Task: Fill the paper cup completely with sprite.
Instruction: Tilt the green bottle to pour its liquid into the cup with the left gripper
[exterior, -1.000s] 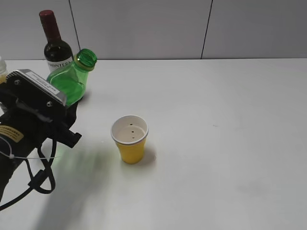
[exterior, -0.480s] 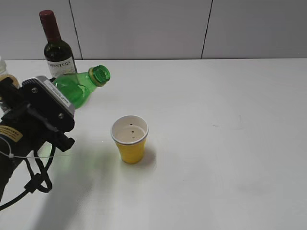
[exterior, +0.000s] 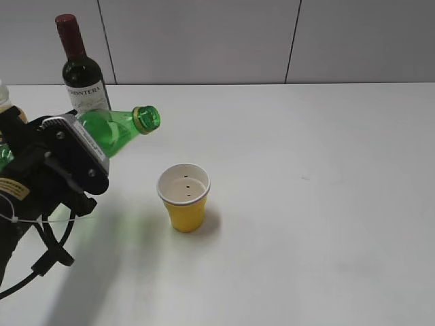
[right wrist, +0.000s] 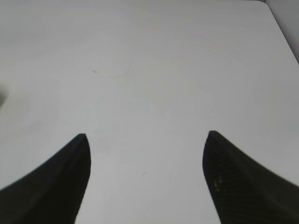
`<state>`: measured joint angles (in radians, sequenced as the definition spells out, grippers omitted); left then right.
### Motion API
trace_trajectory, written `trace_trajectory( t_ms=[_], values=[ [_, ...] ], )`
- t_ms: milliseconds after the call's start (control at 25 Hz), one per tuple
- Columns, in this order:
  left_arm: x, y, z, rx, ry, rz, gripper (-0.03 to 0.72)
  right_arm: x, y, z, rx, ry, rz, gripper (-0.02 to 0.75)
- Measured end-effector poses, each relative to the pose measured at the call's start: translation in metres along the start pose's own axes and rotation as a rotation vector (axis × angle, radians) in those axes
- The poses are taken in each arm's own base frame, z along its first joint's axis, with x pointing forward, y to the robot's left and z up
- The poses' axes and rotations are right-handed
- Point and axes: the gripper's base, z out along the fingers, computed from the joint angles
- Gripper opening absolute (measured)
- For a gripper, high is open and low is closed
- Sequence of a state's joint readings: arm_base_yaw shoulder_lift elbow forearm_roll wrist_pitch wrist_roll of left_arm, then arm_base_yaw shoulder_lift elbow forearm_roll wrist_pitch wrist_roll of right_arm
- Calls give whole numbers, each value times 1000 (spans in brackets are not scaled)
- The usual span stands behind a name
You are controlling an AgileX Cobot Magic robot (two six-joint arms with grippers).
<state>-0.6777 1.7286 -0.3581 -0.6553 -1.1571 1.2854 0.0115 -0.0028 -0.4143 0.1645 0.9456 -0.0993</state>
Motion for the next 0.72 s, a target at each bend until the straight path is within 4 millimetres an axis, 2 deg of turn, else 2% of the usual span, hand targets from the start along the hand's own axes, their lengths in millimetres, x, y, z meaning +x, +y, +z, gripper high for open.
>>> trace_trajectory(
  t_ms=[280,520,720],
  values=[
    [2,2,0,-13,35,62,459,0,0,0,0,0,0,575],
    [-6,8,8,-49,30,142,459,0,0,0,0,0,0,575],
    [-6,9,8,-50,40,227,459,0,0,0,0,0,0,575]
  ],
)
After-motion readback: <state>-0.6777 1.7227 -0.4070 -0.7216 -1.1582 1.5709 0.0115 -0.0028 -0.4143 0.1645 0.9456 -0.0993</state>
